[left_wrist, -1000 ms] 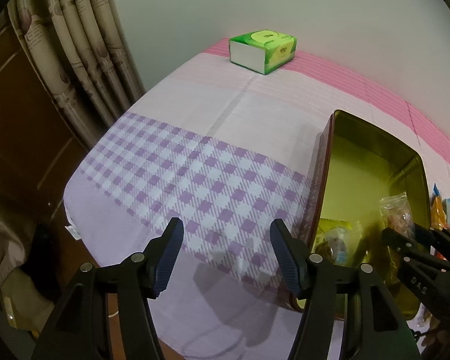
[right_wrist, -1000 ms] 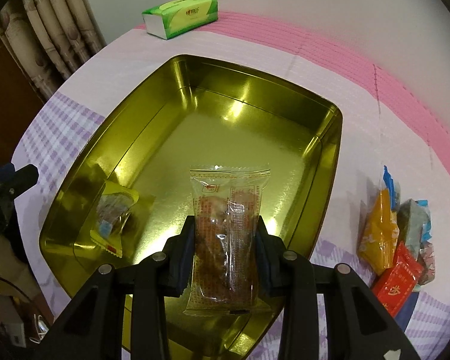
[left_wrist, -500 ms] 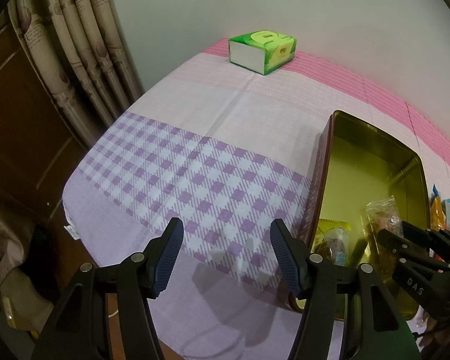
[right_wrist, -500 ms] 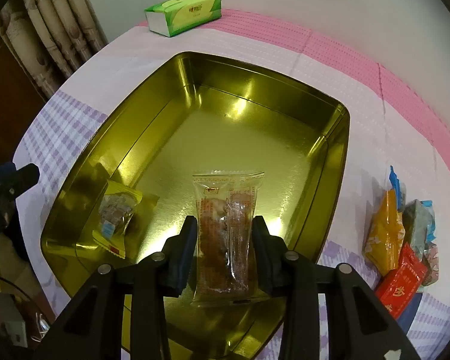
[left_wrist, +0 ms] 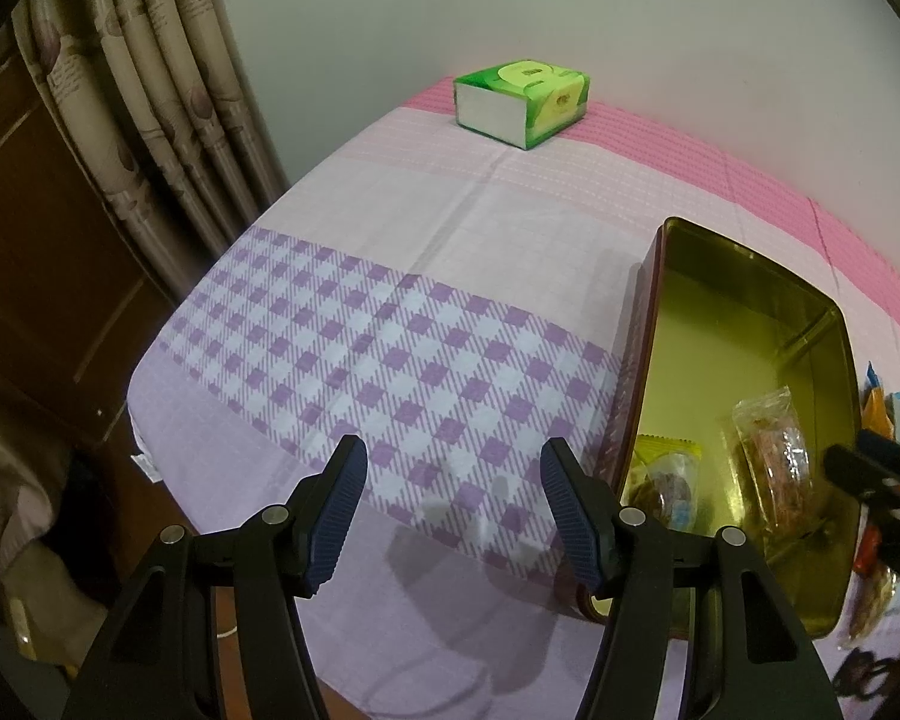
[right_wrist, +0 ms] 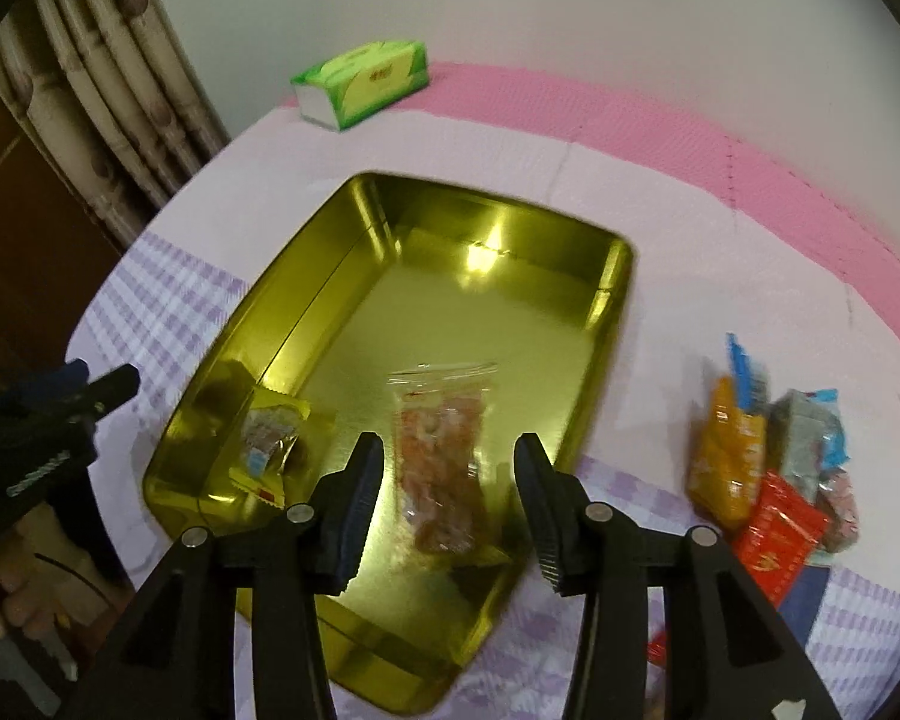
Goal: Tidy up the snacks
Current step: 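Grasp the blue-and-teal box with the right tool while the left tool grasps the nut snack bag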
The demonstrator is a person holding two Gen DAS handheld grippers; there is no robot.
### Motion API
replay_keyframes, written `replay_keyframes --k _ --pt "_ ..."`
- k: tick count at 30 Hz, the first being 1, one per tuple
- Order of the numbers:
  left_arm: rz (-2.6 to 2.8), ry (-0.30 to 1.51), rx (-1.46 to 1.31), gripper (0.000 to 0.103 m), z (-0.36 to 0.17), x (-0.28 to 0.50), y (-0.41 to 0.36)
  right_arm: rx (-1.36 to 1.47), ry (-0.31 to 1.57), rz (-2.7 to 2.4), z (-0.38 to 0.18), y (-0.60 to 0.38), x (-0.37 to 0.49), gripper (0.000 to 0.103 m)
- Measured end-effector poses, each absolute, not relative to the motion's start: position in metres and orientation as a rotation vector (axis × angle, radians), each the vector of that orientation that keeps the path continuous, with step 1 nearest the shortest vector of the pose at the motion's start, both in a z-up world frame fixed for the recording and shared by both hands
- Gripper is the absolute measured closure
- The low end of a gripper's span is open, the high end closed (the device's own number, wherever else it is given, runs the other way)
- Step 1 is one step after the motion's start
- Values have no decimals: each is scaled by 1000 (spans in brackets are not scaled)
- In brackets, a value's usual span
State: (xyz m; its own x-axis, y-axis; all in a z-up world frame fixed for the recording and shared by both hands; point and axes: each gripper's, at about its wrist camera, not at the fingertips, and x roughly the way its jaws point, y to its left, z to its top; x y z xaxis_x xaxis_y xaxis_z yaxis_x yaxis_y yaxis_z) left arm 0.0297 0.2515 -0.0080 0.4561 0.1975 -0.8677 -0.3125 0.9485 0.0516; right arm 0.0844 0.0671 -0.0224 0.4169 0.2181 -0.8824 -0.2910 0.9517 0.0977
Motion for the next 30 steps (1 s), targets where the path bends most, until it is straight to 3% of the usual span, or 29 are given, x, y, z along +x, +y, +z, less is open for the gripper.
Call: replay_keyframes --k 9,18,25,30 --pt "306 1047 -116 42 -5 29 247 -35 1075 178 0 -25 64 58" --pt "254 1027 -52 42 4 27 220 17 1154 -10 -26 -127 30 58" --pt "148 1006 2 42 16 24 180 63 1211 -13 -49 -146 15 57" --pt "61 995 56 41 22 18 147 60 1223 16 -58 -141 12 49"
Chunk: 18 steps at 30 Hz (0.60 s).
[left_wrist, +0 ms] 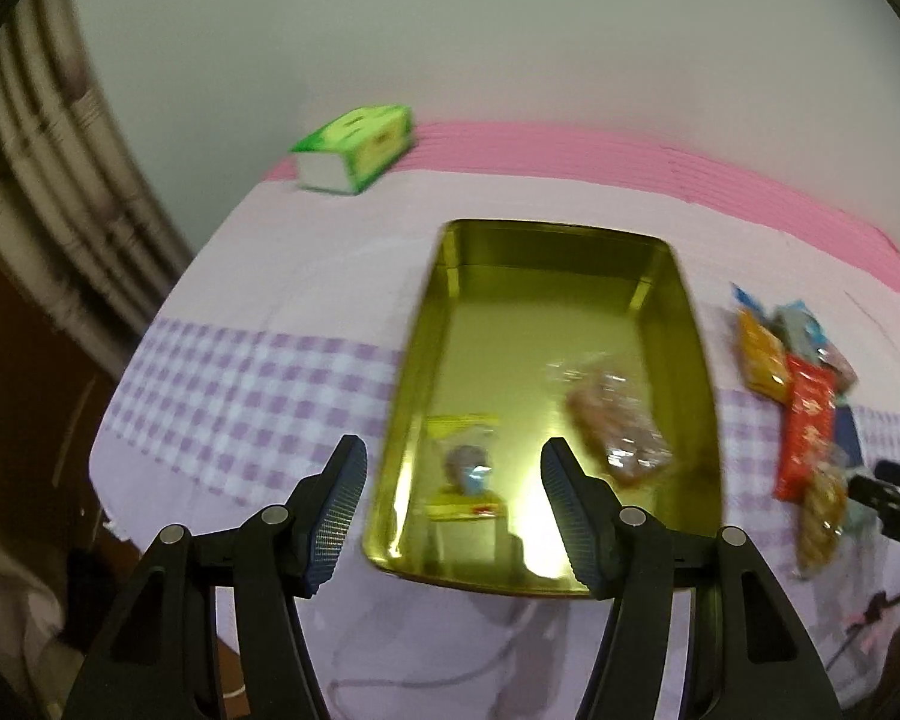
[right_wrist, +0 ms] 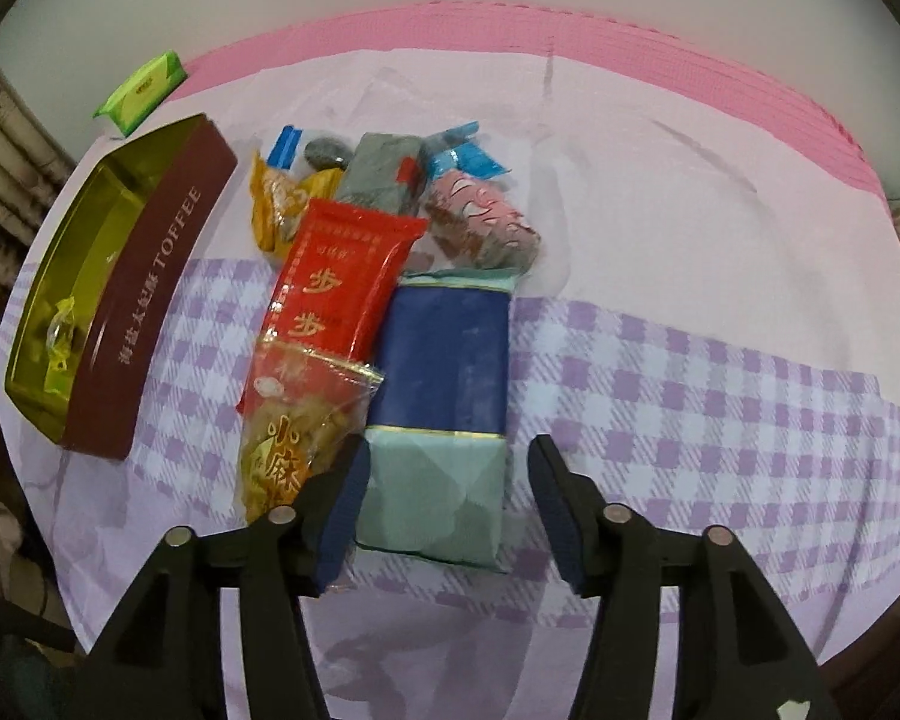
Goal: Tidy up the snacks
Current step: 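Grasp the blue-and-teal box with the right tool while the left tool grasps the nut snack bag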
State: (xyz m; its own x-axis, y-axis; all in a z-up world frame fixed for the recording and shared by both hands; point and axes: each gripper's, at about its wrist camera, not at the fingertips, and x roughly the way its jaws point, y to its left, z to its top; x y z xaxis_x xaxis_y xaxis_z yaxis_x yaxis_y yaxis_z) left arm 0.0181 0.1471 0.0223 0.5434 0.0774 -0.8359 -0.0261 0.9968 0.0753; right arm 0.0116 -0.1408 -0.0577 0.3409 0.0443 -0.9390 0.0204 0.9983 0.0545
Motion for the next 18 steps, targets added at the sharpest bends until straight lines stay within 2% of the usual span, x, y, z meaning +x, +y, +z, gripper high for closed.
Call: replay_keyframes --k 13,18 --pt "-117 1068 39 40 15 8 83 46 1222 24 -77 -127 42 49" --pt "-166 1094 35 40 12 7 60 39 1198 33 -77 -129 40 55"
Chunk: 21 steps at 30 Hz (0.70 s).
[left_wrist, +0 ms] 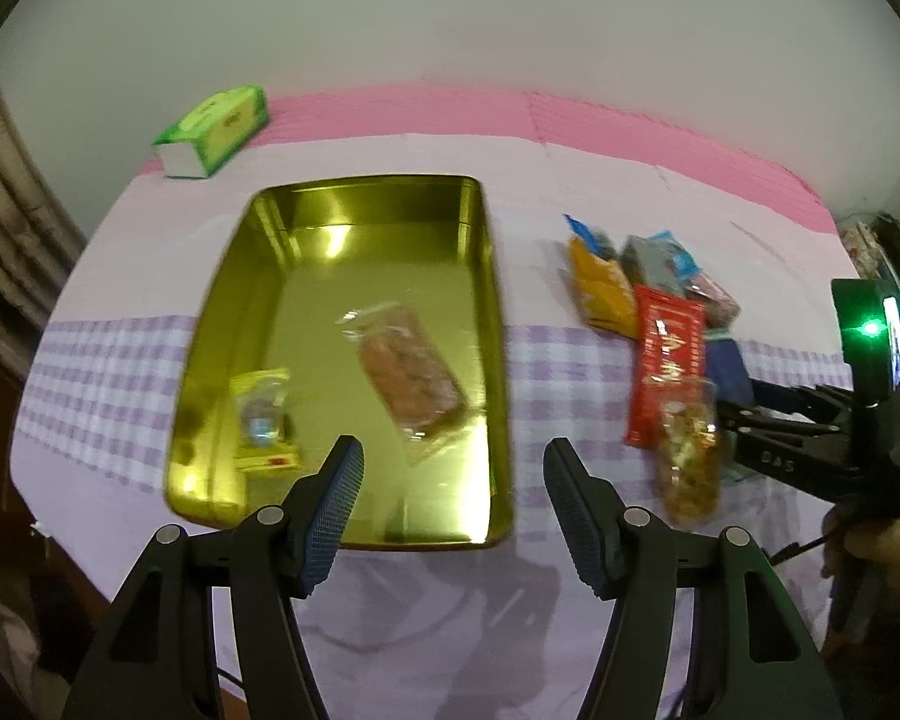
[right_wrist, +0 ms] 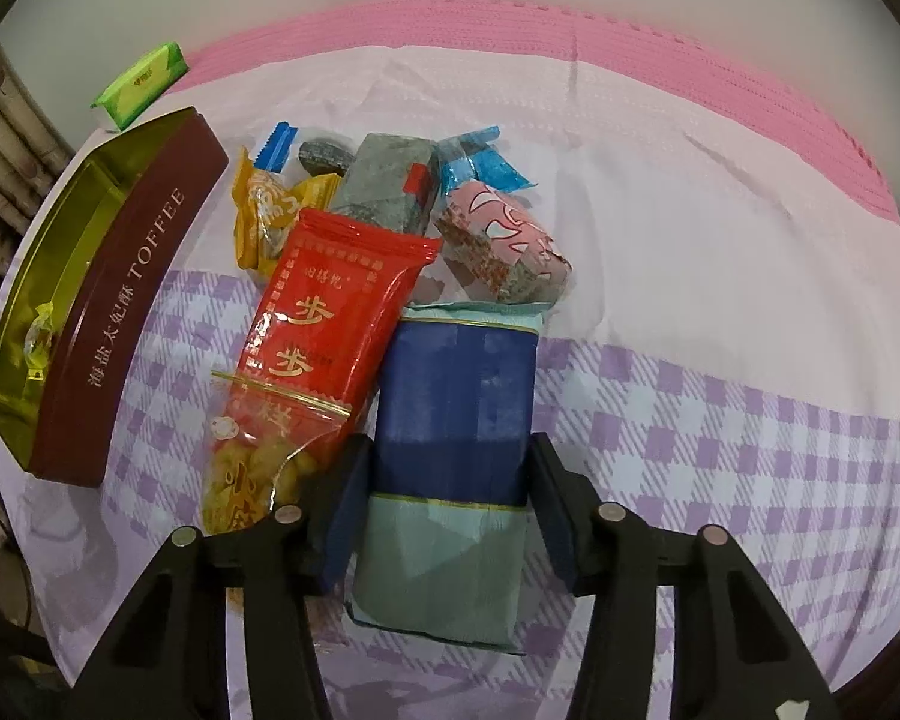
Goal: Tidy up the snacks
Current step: 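Grasp the blue-and-teal box with the right tool while the left tool grasps the nut snack bag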
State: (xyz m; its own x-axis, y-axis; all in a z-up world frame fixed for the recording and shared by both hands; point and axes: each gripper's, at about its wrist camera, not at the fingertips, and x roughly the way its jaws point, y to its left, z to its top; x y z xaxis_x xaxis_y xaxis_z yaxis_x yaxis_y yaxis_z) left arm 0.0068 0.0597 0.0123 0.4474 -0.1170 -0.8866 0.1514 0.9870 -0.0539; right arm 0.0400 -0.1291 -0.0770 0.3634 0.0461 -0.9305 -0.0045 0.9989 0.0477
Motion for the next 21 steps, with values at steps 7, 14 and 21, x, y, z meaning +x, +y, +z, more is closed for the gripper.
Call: replay_keyframes --k 7,14,21 --pt "-239 1149 49 40 3 10 24 83 1185 -12 -77 -160 22 57" --pt "-316 1216 42 40 -12 12 -11 128 1175 -88 -77 -201 6 57" --pt "-392 1239 50 40 -20 10 -46 151 1162 -96 -78 -219 -4 57"
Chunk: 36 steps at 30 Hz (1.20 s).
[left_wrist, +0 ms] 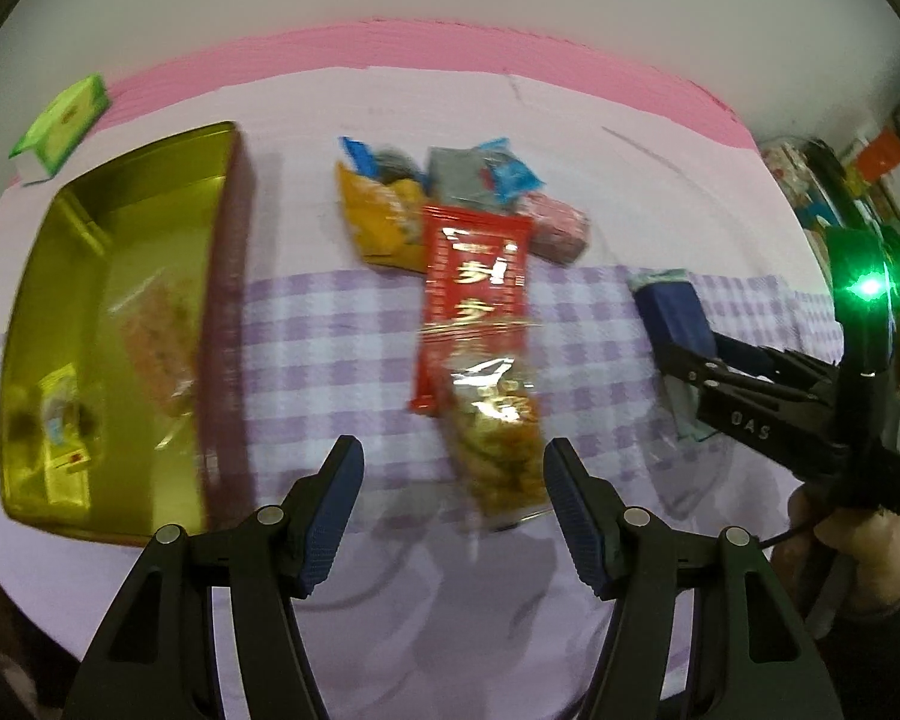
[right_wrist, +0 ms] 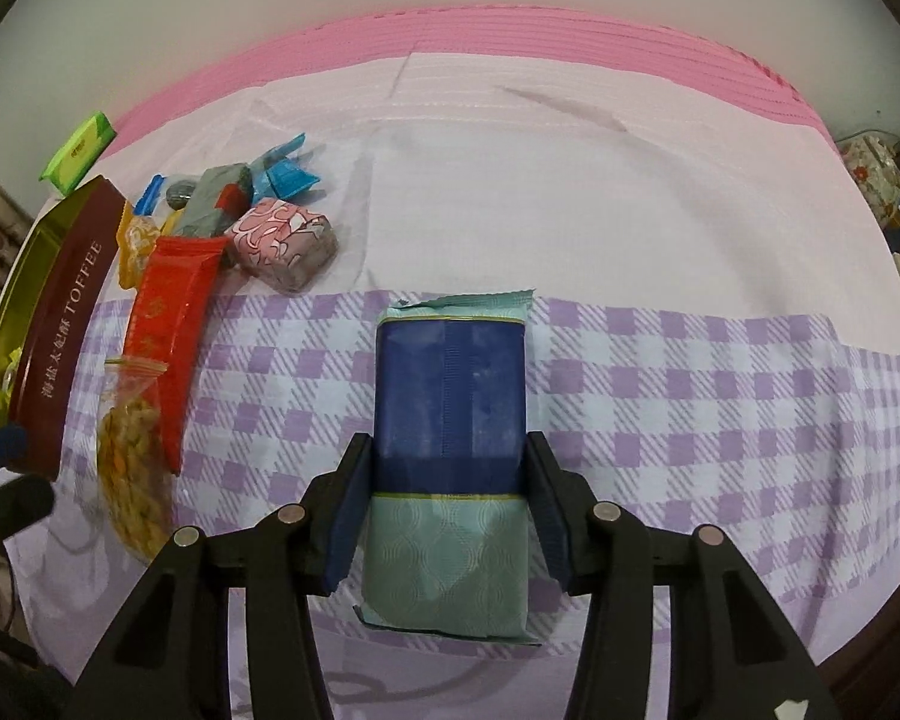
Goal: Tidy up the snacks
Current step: 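Grasp the blue-and-teal box with the right tool while the left tool grasps the nut snack bag, then carry the nut snack bag into the gold tin and release it with the left tool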
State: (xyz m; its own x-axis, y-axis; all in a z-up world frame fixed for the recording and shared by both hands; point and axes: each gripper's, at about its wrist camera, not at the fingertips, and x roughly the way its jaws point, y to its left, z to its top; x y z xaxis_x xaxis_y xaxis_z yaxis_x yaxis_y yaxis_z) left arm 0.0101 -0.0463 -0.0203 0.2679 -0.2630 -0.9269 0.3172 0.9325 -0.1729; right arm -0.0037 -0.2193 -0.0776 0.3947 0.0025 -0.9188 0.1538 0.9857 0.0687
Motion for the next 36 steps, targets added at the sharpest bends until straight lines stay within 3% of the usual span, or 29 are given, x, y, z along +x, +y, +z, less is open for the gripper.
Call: replay_keyframes --k 17,24,36 --pt "-365 1317 38 42 -54 28 -70 126 1147 -89 -77 -212 -9 55" --pt "-379 1330 40 58 -60 28 -69 129 1147 -90 -76 -211 -7 54" --pt "-399 1313 69 64 -58 24 -71 118 1149 -93 -77 -209 -7 54"
